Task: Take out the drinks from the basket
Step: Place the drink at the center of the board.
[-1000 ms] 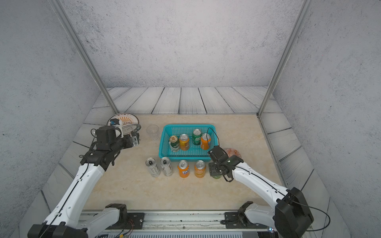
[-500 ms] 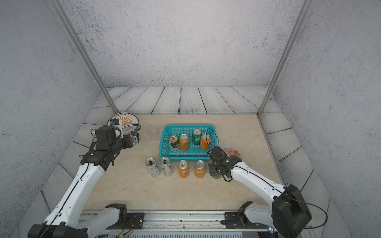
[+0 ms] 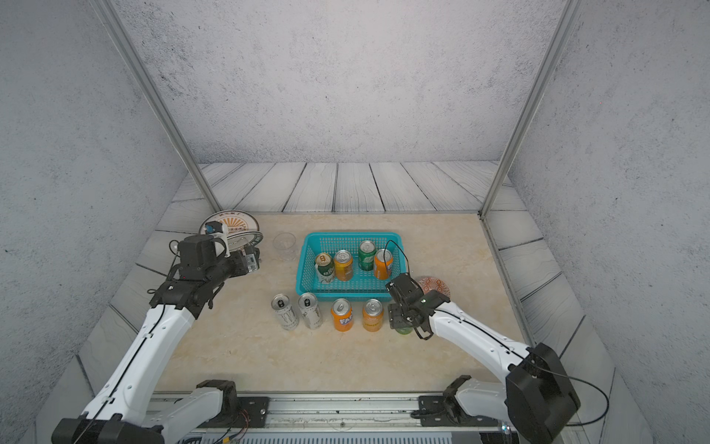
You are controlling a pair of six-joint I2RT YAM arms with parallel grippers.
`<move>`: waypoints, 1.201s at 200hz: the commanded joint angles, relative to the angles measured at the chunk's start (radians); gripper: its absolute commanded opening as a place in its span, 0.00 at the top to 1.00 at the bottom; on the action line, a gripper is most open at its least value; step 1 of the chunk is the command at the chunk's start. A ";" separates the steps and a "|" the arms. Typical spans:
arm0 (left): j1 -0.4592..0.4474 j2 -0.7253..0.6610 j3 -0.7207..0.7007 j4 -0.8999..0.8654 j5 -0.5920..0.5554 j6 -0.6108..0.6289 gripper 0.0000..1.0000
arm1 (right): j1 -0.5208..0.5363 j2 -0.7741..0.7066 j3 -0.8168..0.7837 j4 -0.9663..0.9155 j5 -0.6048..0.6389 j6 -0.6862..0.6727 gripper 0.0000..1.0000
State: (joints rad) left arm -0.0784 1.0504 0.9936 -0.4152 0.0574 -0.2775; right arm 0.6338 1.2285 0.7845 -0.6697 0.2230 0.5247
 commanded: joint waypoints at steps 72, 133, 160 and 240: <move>0.013 0.016 0.009 0.003 0.019 -0.003 0.01 | 0.003 -0.192 0.116 -0.139 0.091 -0.017 0.08; 0.013 0.026 0.006 0.018 0.060 0.001 0.01 | -0.001 -0.270 0.165 -0.233 0.186 -0.085 0.01; 0.010 0.039 0.007 0.021 0.083 -0.002 0.01 | -0.010 -0.273 0.173 -0.266 0.219 -0.104 0.00; -0.090 0.151 0.076 -0.025 0.169 0.034 0.01 | -0.027 -0.293 0.157 -0.261 0.220 -0.117 0.01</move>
State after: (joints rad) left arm -0.1188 1.1633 1.0119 -0.4118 0.1932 -0.2733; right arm 0.6128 0.9581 0.9379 -0.9169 0.4221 0.4206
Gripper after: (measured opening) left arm 0.987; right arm 0.994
